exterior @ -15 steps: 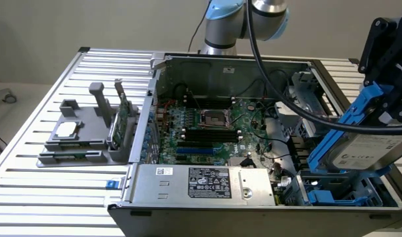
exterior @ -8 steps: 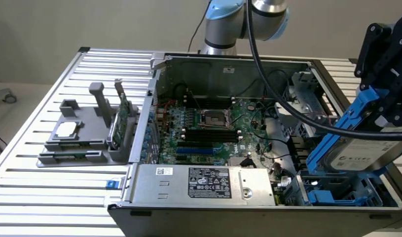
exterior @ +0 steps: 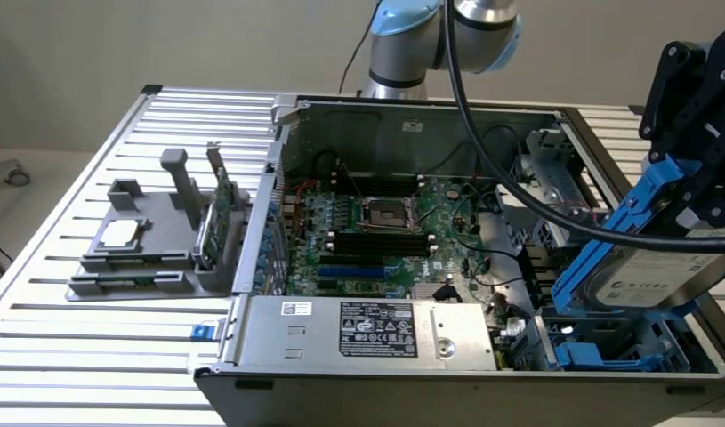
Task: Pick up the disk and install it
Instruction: 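Pick up the disk, then insert the disk into the insertion slot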
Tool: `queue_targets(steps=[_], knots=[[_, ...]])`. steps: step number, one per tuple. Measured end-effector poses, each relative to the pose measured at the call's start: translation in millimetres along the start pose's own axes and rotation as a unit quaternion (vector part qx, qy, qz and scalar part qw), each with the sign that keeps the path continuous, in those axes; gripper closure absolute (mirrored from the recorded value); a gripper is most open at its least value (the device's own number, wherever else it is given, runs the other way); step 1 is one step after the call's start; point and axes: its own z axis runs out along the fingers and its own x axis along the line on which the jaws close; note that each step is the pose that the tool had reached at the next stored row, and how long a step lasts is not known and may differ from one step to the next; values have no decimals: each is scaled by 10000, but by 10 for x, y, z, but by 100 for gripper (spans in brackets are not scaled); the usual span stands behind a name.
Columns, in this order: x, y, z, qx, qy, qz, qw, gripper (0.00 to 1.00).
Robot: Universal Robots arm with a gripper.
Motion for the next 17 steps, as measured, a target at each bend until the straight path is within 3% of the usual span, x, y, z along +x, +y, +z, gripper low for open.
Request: queue_targets(steps=[12,17], knots=[[0,0,1,0,0,0,10000,67],[0,-6,63,0,-1,0,10000,67]])
